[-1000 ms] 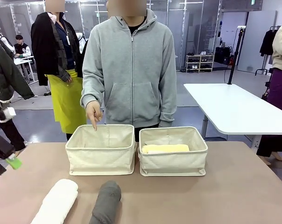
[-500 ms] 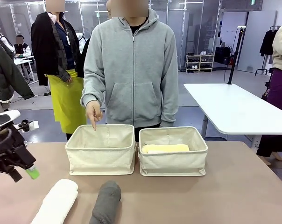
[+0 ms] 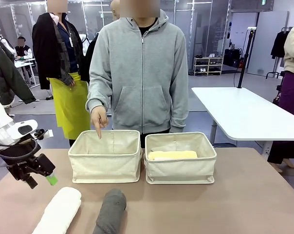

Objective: Divide the towels into two baskets.
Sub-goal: Pick up one hotel-folded towel from the bottom of the table and place it in the Fabric basket indicated by the person.

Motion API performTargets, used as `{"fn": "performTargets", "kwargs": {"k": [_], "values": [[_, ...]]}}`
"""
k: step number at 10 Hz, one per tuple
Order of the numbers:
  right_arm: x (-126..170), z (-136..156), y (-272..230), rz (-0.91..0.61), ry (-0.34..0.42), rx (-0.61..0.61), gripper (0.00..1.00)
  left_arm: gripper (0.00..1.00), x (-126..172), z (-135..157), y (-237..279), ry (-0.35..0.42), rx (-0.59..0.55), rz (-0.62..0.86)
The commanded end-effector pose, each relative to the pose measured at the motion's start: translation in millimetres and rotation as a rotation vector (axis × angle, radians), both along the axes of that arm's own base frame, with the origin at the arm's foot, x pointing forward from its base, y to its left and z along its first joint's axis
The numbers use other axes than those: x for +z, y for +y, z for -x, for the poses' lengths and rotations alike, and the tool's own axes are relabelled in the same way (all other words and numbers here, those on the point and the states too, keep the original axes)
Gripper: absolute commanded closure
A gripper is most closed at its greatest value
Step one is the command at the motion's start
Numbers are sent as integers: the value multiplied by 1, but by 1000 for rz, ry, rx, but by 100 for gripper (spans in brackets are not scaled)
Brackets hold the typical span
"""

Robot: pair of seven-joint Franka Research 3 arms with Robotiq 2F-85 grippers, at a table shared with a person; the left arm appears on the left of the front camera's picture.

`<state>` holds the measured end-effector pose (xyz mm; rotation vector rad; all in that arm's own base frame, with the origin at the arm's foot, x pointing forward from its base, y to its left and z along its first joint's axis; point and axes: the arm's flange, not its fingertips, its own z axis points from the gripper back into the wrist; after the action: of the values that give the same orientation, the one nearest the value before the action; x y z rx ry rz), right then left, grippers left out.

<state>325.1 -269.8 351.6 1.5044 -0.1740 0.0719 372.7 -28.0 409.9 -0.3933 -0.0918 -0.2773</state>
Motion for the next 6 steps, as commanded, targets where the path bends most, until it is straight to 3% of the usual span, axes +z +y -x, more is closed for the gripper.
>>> {"fn": "performTargets", "kwargs": {"k": [1,6], "values": [[2,2,0,-9,-21,4,0,0,-48,61,-13,-28,7,10],[2,2,0,-9,-21,4,0,0,-78,64,-29,14,0,4]]}}
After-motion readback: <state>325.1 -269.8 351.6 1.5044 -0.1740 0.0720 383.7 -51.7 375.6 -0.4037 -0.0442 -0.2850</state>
